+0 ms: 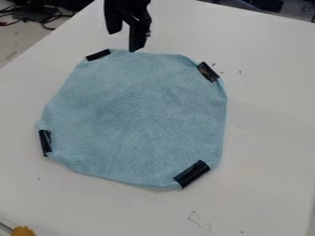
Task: Mamelatra ilay lamba
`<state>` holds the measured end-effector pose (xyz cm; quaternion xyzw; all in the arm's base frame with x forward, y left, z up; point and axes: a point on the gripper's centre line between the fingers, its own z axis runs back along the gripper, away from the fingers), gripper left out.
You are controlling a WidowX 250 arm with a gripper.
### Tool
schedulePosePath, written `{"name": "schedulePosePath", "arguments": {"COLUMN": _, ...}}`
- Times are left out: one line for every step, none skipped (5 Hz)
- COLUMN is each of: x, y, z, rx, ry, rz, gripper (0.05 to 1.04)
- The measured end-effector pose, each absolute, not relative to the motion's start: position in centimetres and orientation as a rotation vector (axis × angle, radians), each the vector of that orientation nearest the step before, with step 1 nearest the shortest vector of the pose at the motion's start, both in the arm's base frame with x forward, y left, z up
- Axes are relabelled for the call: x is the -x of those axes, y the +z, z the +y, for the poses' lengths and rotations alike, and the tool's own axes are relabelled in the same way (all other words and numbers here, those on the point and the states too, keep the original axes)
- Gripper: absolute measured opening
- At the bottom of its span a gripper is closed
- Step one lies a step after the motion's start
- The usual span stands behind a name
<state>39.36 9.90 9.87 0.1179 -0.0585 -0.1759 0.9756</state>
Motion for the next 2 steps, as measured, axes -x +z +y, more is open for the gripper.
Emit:
{"name": "schedulePosePath", "arguments": {"x": -38.8, "y": 8.0, "z": 9.7, "rx": -0.223, "ry": -0.344, "rz": -0.072, "gripper": 1.001}}
{"name": "schedulePosePath", "arguments": {"x": -37.5, "y": 7.3, "z": 8.3, "rx": -0.263, "ry": -0.232, "rz": -0.066, "gripper": 1.000}}
